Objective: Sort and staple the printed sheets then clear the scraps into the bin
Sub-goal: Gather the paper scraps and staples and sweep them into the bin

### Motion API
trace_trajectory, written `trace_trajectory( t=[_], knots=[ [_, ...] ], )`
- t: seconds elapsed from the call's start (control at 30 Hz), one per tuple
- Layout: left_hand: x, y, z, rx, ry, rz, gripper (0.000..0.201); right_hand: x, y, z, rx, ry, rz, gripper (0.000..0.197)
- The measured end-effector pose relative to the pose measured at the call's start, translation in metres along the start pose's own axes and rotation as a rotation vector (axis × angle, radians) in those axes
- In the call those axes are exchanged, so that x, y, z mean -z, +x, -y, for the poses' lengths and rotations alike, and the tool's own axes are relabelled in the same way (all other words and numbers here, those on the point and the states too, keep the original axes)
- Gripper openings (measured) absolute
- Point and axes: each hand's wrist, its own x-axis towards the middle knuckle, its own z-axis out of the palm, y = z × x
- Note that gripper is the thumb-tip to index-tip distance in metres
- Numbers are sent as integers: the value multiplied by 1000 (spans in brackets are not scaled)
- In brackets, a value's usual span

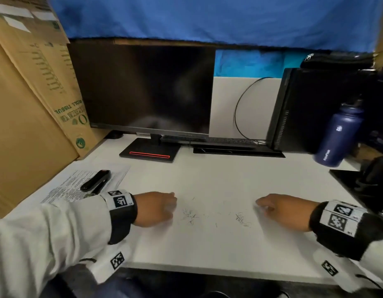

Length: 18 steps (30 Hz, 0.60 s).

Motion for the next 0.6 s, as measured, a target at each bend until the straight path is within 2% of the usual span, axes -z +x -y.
trace_trajectory(
  t=[0.1,0.17,0.23,0.37,0.43,0.5,0.53,0.6],
  knots=[
    [6,10,22,156,118,15,43,-2,0,-7,-172,-182,-21,22],
    [1,15,14,191,140,70,38,-9,-1,1,-182,-204,19,33],
    [-10,18,-4,159,142,94,31,-15,-5,18,-150,-177,43,34],
    [-21,21,-35,-4,49,138,61,-16,2,39,-46,-2,10,29],
    [-16,29,-41,-61,7,93,60,-7,11,40,-76,5,-67,20],
    [-7,42,-44,-39,-4,-1,68,-1,21,37,-115,-27,-160,27],
    [-3,49,-45,-7,1,-22,75,1,24,38,-123,-44,-141,31],
    [-1,59,-50,27,34,-8,81,-1,24,48,-76,-92,-41,26]
  ],
)
